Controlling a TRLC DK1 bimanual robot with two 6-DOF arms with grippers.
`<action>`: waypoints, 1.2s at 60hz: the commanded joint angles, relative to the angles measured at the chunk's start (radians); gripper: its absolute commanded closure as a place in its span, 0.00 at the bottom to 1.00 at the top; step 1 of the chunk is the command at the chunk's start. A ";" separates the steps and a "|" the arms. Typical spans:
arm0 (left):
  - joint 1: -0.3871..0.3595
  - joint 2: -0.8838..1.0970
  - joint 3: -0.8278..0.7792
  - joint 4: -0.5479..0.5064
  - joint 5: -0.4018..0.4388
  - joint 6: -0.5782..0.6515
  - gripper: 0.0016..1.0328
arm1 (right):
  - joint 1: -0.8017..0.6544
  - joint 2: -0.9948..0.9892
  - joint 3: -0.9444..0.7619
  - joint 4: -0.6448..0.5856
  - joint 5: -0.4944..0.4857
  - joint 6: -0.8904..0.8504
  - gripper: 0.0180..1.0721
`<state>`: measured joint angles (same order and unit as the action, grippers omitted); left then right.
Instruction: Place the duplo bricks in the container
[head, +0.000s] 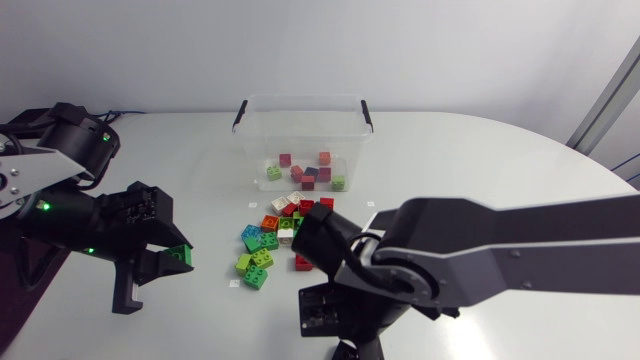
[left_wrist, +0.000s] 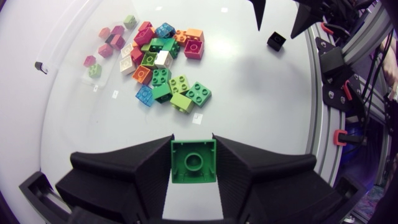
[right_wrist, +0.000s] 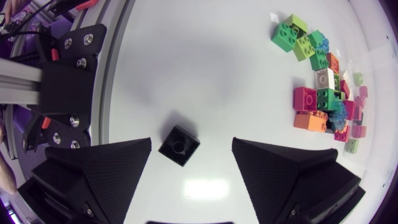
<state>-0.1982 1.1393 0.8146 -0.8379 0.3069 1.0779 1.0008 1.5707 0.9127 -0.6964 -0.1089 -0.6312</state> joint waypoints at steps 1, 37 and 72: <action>0.008 -0.016 0.040 -0.013 0.020 0.008 0.77 | 0.027 0.025 0.008 -0.012 0.011 0.107 0.09; -0.003 0.148 0.235 0.306 0.064 -0.369 0.77 | 0.033 0.158 0.025 0.023 0.069 0.352 0.34; -0.040 0.493 0.578 0.533 0.066 -0.667 0.77 | -0.099 0.022 0.054 -0.066 0.071 0.346 0.79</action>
<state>-0.2314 1.5761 1.3365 -0.3206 0.3618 0.4622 0.9356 1.6279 0.9371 -0.7391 -0.0467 -0.2874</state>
